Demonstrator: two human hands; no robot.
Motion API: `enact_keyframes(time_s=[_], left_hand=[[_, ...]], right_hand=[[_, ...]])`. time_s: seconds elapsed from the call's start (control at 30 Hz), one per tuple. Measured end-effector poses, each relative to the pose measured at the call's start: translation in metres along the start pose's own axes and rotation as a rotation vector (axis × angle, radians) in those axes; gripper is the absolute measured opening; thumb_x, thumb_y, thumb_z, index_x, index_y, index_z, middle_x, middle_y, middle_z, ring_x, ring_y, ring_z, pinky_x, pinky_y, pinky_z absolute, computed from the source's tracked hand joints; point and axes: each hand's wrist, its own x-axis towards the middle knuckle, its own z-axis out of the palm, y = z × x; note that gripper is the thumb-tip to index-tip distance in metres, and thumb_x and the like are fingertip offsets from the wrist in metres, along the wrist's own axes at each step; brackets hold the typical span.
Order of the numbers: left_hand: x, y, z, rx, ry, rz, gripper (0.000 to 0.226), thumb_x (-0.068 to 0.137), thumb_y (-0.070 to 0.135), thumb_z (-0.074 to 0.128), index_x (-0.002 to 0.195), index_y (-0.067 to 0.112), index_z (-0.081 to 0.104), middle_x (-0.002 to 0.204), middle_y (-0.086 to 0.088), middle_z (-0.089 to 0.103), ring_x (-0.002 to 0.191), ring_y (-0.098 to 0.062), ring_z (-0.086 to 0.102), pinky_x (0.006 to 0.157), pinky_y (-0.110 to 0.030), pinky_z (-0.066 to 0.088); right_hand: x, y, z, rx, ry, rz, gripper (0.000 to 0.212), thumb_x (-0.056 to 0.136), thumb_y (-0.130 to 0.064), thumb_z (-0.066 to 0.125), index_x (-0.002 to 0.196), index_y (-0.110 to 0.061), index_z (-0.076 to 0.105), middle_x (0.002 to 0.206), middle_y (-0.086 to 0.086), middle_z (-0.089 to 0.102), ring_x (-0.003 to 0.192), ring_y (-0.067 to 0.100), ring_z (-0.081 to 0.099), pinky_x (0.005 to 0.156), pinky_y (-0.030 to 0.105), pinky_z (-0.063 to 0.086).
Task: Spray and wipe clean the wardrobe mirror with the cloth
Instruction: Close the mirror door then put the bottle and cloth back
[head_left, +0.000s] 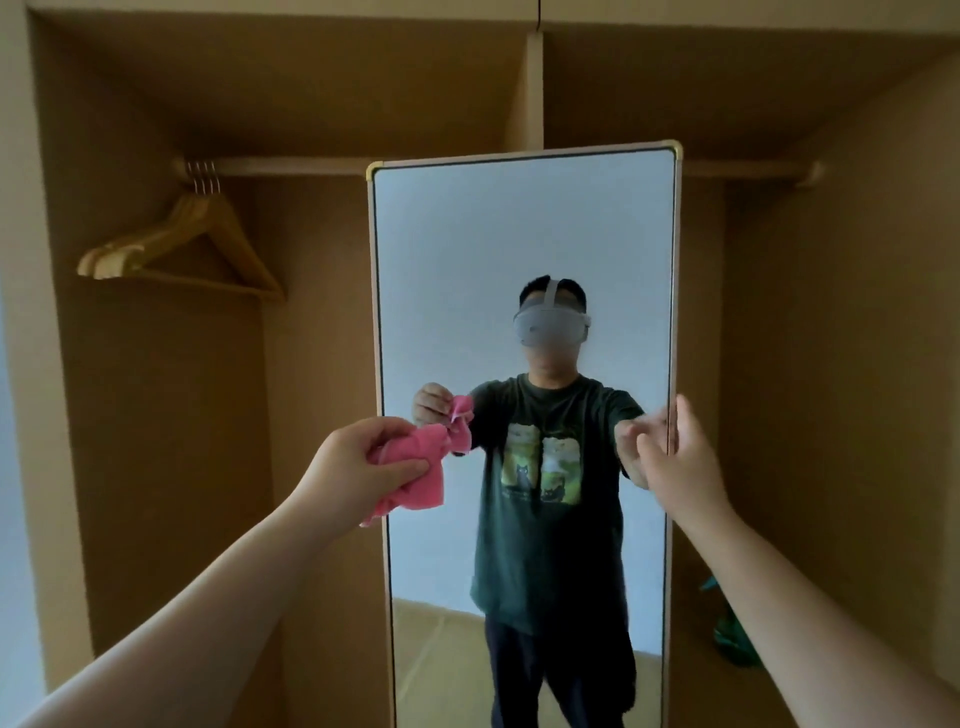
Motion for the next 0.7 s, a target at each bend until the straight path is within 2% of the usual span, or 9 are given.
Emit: enact_keyframes(time_s=[0.1, 0.3, 0.37, 0.47, 0.53, 0.6, 0.7], left_hand=[[0.001, -0.009, -0.012, -0.023, -0.019, 0.002, 0.025, 0.078, 0.019, 0.079, 0.095, 0.033, 0.065, 0.086, -0.005, 0.069, 0.057, -0.034, 0.068, 0.048, -0.05, 0.057], [0.0, -0.024, -0.025, -0.087, -0.049, 0.002, 0.026, 0.078, 0.018, 0.079, 0.094, 0.034, 0.066, 0.08, -0.007, 0.071, 0.06, -0.039, 0.067, 0.049, -0.054, 0.054], [-0.003, -0.026, -0.028, -0.087, -0.058, 0.015, 0.026, 0.078, 0.018, 0.078, 0.091, 0.036, 0.065, 0.079, -0.004, 0.071, 0.058, -0.035, 0.068, 0.049, -0.051, 0.055], [-0.007, -0.029, -0.033, -0.122, -0.075, 0.015, 0.026, 0.077, 0.017, 0.079, 0.094, 0.032, 0.067, 0.077, 0.0, 0.073, 0.05, -0.029, 0.065, 0.043, -0.04, 0.053], [-0.008, -0.029, -0.037, -0.125, -0.088, 0.01, 0.027, 0.077, 0.018, 0.079, 0.098, 0.028, 0.067, 0.076, 0.0, 0.073, 0.047, -0.023, 0.063, 0.04, -0.032, 0.05], [-0.01, -0.03, -0.042, -0.133, -0.106, 0.01, 0.026, 0.078, 0.017, 0.078, 0.099, 0.026, 0.066, 0.076, -0.001, 0.074, 0.048, -0.022, 0.063, 0.039, -0.03, 0.049], [-0.014, -0.032, -0.049, -0.146, -0.132, 0.028, 0.026, 0.078, 0.018, 0.077, 0.101, 0.025, 0.066, 0.082, -0.002, 0.073, 0.052, -0.019, 0.066, 0.043, -0.028, 0.052]], right_hand=[[-0.026, -0.003, -0.003, 0.002, 0.071, -0.095, 0.063, 0.099, -0.03, 0.048, 0.154, -0.027, 0.017, 0.159, 0.0, 0.028, 0.143, 0.021, 0.029, 0.106, 0.029, 0.025], [-0.068, -0.028, -0.006, -0.011, 0.132, -0.22, 0.056, 0.102, -0.025, 0.044, 0.154, -0.025, 0.022, 0.155, -0.002, 0.032, 0.142, 0.015, 0.031, 0.108, 0.024, 0.025], [-0.084, -0.036, -0.004, -0.032, 0.143, -0.239, 0.057, 0.101, -0.025, 0.045, 0.154, -0.026, 0.022, 0.15, -0.001, 0.039, 0.134, 0.011, 0.038, 0.106, 0.027, 0.034], [-0.103, -0.048, 0.002, -0.116, 0.193, -0.299, 0.058, 0.099, -0.025, 0.05, 0.152, -0.024, 0.027, 0.13, 0.001, 0.052, 0.114, 0.011, 0.051, 0.09, 0.026, 0.047], [-0.113, -0.057, 0.008, -0.167, 0.217, -0.355, 0.059, 0.097, -0.021, 0.053, 0.151, -0.019, 0.03, 0.115, 0.001, 0.055, 0.102, 0.015, 0.057, 0.079, 0.023, 0.049], [-0.122, -0.065, 0.013, -0.25, 0.234, -0.437, 0.061, 0.095, -0.017, 0.057, 0.15, -0.013, 0.032, 0.105, -0.001, 0.054, 0.093, 0.015, 0.057, 0.075, 0.021, 0.048], [-0.133, -0.077, 0.022, -0.369, 0.266, -0.533, 0.057, 0.094, -0.019, 0.058, 0.146, -0.006, 0.039, 0.098, 0.004, 0.06, 0.088, 0.017, 0.057, 0.074, 0.032, 0.055]])
